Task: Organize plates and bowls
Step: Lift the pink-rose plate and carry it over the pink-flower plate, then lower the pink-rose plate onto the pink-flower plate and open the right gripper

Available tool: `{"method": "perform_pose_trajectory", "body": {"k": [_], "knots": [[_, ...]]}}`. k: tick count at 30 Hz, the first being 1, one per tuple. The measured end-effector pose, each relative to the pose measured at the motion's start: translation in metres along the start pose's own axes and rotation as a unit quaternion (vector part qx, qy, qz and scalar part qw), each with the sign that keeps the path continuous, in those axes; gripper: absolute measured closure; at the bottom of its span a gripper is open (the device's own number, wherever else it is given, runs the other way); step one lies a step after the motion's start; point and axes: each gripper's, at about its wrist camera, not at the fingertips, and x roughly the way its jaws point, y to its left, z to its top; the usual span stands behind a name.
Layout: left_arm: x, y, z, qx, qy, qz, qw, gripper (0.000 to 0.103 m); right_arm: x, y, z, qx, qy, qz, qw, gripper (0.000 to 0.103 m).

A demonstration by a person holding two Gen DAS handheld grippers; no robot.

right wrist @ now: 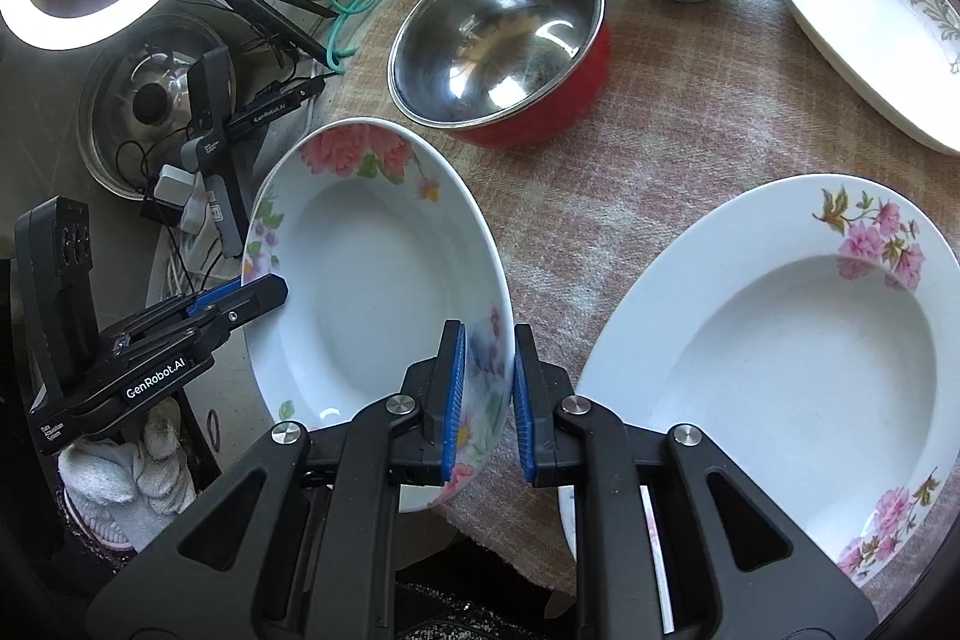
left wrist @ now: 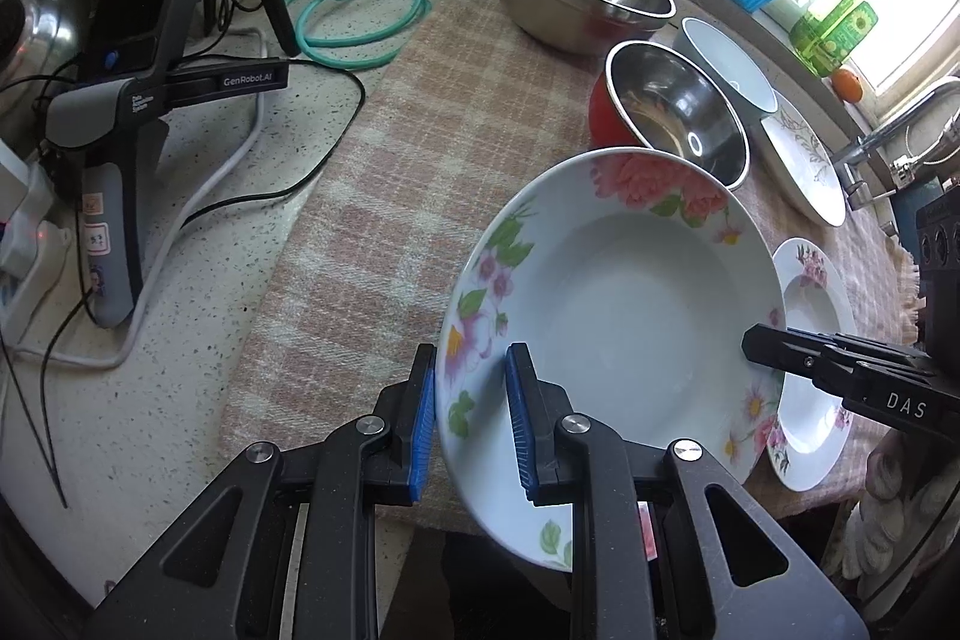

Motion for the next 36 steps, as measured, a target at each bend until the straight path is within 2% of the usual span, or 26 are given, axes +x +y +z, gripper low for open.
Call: {"method": "perform_pose_trajectory", "body": {"k": [14,26,36], "knots": [[-0.009,-0.053,0.007,0.037,-0.011,-0.018,0.9991,0.082,-0.045,-0.033,-0.016,0.032,-0.025,-0.001,0.999,0.088],[0.008,-0.117,0.005,0.084,0.001,-0.040,0.9957,0.082,-0.079,-0.091,-0.038,0.075,-0.035,-0.022,0.996,0.088],[0.029,-0.166,0.001,0.126,0.020,-0.051,0.9905,0.082,-0.092,-0.141,-0.059,0.118,-0.029,-0.038,0.992,0.087]]}}
